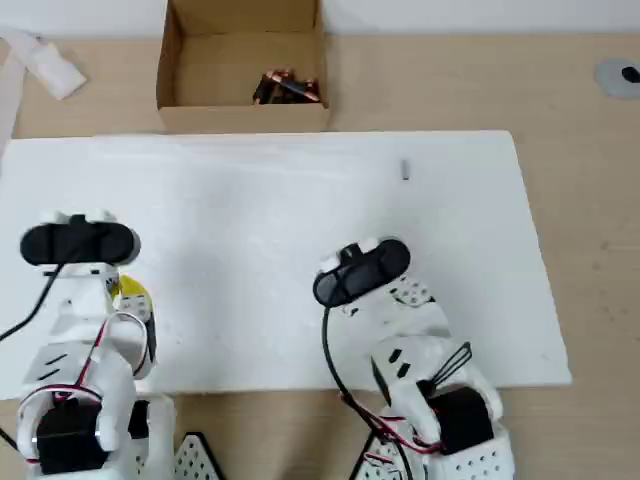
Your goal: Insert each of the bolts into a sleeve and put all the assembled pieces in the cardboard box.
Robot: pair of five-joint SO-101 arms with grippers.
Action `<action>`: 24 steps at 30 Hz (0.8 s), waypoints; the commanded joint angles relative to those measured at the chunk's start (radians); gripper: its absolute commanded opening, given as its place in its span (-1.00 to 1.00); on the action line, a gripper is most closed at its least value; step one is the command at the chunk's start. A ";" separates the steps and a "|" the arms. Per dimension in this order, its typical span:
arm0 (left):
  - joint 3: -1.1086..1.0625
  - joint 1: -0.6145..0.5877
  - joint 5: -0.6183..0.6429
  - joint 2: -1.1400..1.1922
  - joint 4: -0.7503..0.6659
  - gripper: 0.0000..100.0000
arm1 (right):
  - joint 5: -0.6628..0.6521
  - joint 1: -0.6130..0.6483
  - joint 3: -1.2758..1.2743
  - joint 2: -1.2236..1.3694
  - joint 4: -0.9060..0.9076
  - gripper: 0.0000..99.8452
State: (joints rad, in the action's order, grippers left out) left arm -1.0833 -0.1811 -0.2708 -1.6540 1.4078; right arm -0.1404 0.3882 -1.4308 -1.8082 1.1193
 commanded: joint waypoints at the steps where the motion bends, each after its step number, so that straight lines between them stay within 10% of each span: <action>1: -0.106 -0.015 -0.005 -0.074 -0.021 -0.99 | -0.011 -0.016 -0.033 -0.114 -0.020 -0.98; 24: -0.463 -0.017 0.224 -0.168 -0.101 -0.99 | -0.011 -0.016 -0.222 -0.113 0.066 -0.98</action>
State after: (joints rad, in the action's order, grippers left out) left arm -1.5251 -0.1811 -0.0621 -1.8151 1.3372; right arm -0.1419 0.3882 -1.6471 -1.8082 1.1822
